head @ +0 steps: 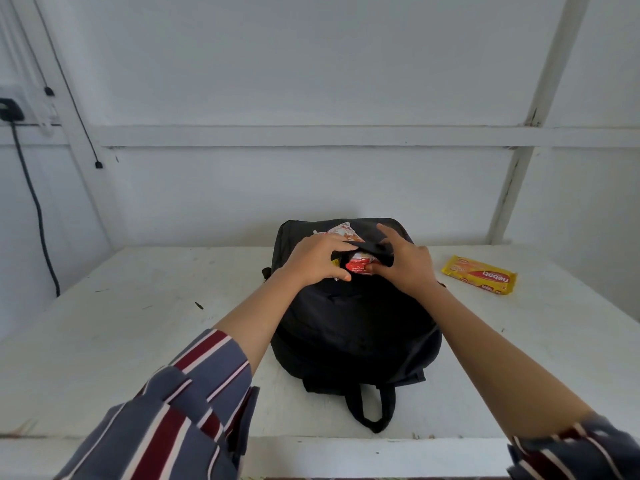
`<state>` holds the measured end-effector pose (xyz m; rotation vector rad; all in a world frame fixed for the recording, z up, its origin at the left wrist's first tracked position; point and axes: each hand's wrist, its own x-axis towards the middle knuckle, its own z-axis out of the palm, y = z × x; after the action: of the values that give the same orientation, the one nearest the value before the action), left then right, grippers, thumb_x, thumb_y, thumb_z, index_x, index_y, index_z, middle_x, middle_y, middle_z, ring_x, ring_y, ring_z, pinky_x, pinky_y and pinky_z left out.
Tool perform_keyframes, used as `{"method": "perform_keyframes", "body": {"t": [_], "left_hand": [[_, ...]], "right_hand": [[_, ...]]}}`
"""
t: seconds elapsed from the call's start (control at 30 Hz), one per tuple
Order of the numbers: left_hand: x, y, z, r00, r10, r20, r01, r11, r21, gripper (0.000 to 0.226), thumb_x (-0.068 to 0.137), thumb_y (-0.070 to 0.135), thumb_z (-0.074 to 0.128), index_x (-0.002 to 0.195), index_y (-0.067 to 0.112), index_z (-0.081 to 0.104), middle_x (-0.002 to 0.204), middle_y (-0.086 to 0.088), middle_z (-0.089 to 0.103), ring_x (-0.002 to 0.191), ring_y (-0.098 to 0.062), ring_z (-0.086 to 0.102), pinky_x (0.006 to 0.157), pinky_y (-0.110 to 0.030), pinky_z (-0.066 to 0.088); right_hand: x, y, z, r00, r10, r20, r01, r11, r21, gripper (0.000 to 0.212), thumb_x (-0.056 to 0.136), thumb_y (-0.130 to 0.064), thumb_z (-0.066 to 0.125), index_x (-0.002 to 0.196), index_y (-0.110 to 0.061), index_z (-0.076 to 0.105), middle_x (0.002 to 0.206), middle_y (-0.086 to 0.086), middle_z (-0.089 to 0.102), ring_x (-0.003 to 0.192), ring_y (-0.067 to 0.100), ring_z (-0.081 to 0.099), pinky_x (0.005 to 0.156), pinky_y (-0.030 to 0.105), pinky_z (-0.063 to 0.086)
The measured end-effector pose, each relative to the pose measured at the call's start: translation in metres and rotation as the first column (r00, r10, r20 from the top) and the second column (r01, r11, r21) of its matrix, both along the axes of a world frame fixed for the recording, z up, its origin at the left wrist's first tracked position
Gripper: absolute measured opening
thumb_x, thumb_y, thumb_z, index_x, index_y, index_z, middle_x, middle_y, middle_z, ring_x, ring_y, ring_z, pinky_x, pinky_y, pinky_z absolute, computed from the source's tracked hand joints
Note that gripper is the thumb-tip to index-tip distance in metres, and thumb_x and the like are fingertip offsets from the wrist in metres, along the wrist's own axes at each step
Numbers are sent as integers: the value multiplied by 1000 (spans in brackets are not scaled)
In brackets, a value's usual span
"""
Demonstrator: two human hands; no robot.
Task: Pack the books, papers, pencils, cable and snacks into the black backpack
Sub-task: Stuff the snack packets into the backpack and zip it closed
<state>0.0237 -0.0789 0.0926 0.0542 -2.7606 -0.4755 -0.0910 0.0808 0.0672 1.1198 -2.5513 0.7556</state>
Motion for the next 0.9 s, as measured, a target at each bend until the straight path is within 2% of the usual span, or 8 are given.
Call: {"method": "perform_keyframes", "body": {"t": [0.13,0.23,0.4,0.53,0.63,0.7,0.8,0.9], "left_hand": [[2,-9,6,996,-47,77,40,996,84,69,69,23,80,132,25,52,142,0,46,133,-19,37,109,-36,27],[2,-12,10,992,-70,101,61,994,92,73,68,18,81,134,24,50,144,0,44,135,-18,35,109,-33,26],[3,-11,17,993,-83,90,73,992,101,76,67,20,82,135,21,49,144,1,43,135,-15,34,109,-30,25],[3,-13,18,992,-86,89,76,991,107,78,66,22,83,135,23,48,145,1,42,136,-15,33,108,-30,25],[2,-16,18,991,-94,93,82,988,129,79,65,22,83,136,24,48,146,1,41,137,-15,32,107,-28,25],[1,-17,17,990,-100,101,87,989,122,78,66,22,82,136,24,48,146,1,41,136,-15,32,104,-24,23],[1,-17,18,989,-109,103,98,989,112,76,68,21,81,136,23,48,145,1,42,136,-14,32,107,-27,24],[1,-17,18,988,-115,105,102,988,120,75,68,20,81,136,23,48,144,2,43,136,-14,32,109,-31,24]], "right_hand": [[-4,3,1,993,108,43,-107,994,-32,99,66,-49,78,146,-29,23,140,1,45,127,22,45,103,45,37],[-5,0,2,982,156,107,-153,987,-42,103,66,-47,78,147,-32,17,149,-1,34,135,21,35,109,52,29],[-2,-13,7,997,59,51,-59,998,4,98,70,-46,75,148,-32,17,149,-3,32,132,20,39,107,45,31],[0,-28,9,998,-46,-36,47,998,30,91,73,-49,71,146,-30,21,146,-3,37,128,19,44,106,41,27],[-1,-33,9,996,-59,-60,60,998,22,86,75,-47,71,146,-29,25,144,-3,41,127,18,45,104,38,26],[-5,-29,11,1000,-5,-12,6,1000,20,92,71,-48,74,145,-30,25,143,-4,42,128,17,44,105,37,27],[-13,-16,15,982,114,147,-120,992,33,103,63,-40,82,146,-33,22,144,-4,40,131,18,40,109,39,28],[-18,-12,13,980,120,159,-127,991,35,99,64,-34,82,145,-34,26,142,-4,42,129,19,42,107,43,32]]}}
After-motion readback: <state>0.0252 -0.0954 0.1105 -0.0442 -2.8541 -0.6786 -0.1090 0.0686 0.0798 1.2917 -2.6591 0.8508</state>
